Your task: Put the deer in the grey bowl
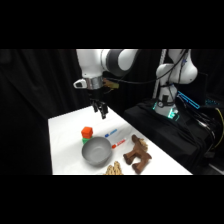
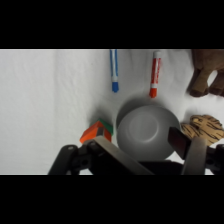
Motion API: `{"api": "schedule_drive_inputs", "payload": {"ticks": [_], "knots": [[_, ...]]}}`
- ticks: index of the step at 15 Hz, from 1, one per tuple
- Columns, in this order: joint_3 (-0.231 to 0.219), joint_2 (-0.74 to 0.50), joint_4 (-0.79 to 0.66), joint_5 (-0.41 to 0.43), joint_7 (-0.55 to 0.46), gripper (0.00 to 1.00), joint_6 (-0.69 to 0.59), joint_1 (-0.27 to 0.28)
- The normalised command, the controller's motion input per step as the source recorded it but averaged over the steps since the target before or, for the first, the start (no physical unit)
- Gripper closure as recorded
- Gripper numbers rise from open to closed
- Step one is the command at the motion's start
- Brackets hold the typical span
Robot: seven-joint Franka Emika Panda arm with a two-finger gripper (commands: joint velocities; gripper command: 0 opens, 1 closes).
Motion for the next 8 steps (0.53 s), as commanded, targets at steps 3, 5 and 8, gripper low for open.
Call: {"api": "schedule_drive_inputs", "payload": {"ticks": [3,5,8], "knots": [[0.037,-0.09,-0.09,-0.052,0.12,0.0,0.05,0.005],[0.075,-0.21,-0.26,-0.152,0.35,0.0,0.15,0.103],[0.11,-0.25,-0.31,-0.196,0.42,0.0,0.18,0.173]]}}
